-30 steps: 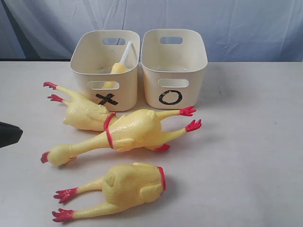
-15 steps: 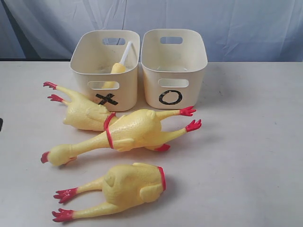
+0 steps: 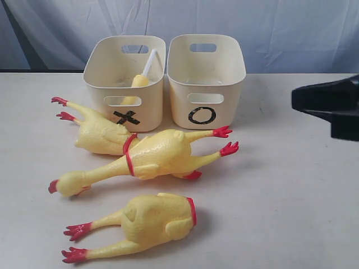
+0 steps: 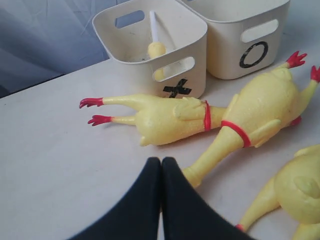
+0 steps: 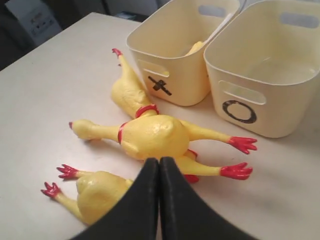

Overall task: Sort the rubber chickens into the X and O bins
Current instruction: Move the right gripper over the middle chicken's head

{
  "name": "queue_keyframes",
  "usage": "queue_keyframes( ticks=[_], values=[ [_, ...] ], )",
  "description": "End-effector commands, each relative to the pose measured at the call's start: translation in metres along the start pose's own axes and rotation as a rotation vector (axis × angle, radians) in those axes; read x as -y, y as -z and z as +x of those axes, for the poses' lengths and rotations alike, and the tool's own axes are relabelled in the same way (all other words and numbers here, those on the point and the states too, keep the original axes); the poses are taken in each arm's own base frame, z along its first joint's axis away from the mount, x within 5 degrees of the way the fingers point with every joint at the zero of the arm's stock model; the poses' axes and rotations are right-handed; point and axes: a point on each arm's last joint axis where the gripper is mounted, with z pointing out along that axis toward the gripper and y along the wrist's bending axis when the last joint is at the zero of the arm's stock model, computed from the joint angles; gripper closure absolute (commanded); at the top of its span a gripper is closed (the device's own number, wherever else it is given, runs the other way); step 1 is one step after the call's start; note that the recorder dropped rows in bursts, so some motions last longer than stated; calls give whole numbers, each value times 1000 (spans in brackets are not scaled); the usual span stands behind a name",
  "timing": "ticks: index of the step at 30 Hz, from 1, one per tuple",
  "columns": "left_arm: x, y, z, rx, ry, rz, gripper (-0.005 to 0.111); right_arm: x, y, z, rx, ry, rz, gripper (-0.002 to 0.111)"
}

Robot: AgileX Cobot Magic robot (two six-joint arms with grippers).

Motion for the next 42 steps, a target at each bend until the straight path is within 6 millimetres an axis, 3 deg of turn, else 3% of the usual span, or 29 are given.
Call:
queue_keyframes(
  ticks=[1,4,8,11,14,16,27,33,42],
  values=[
    [-3,1,-1,24,-5,-45,107,16,-29,-21,-86,19,-92,108],
    [-5,1,-4,56,-7,-65,107,24,-57,-35,-132,63,-120,108],
    [-7,1,-6,76,-15,-80,107,17,-101,-47,-184,190,-187,108],
    [-9,1,-4,64,-3,-108,107,4,-128,-49,-244,304,-217,108],
    [-14,2,-3,50,33,-157,107,-20,-168,-45,-301,464,-255,108],
    [-14,2,-3,50,33,-157,107,-33,-185,-40,-322,511,-282,108],
    [-14,2,-3,50,33,-157,107,-92,-255,-3,-344,814,-350,108],
    [-14,2,-3,50,35,-156,107,-102,-285,18,-387,912,-363,108],
    [-14,2,-3,51,43,-155,107,-124,-322,32,-274,985,-296,108]
  ],
)
